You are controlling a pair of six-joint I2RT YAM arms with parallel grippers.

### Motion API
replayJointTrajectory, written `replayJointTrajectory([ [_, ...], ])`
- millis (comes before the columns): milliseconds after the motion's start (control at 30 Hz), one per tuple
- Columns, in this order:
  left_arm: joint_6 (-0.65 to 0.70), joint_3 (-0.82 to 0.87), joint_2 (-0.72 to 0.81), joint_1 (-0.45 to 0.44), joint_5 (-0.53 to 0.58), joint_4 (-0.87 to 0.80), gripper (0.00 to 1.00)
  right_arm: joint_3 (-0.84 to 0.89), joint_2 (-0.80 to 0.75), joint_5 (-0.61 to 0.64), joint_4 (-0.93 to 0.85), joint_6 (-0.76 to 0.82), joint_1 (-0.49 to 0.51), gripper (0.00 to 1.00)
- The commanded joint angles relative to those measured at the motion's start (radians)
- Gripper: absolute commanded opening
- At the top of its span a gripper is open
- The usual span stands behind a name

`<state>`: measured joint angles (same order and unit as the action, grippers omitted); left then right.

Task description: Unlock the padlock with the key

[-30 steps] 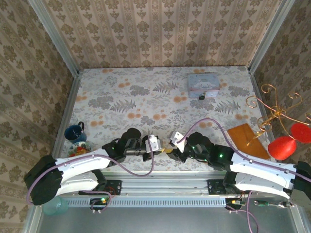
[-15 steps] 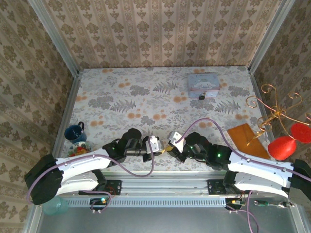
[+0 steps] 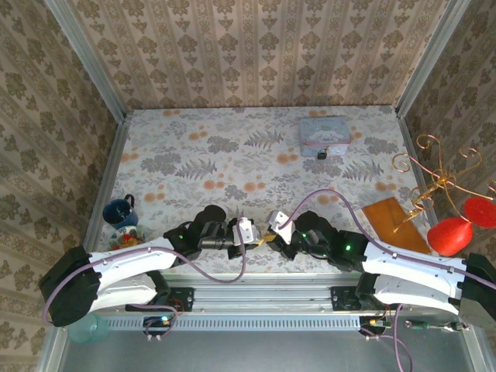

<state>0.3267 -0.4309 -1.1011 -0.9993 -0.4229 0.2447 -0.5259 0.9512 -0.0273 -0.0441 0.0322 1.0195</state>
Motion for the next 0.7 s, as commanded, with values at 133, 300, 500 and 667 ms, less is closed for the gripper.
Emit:
replayJointTrajectory([
  [133, 0.029, -0.037, -0.019, -0.010, -0.033, -0.022, 0.00, -0.008, -0.005, -0.016, -0.003, 0.014, -0.001, 0.05],
  [300, 0.020, -0.021, 0.017, -0.009, -0.016, -0.002, 0.00, -0.003, -0.018, 0.006, -0.007, 0.002, -0.001, 0.00],
  [500, -0.033, 0.030, 0.107, 0.014, 0.011, 0.075, 0.21, 0.056, -0.088, 0.028, 0.153, -0.130, -0.009, 0.00],
  [667, -0.145, 0.116, 0.239, 0.093, -0.066, 0.221, 0.34, 0.091, -0.100, 0.028, 0.376, -0.302, -0.009, 0.00],
])
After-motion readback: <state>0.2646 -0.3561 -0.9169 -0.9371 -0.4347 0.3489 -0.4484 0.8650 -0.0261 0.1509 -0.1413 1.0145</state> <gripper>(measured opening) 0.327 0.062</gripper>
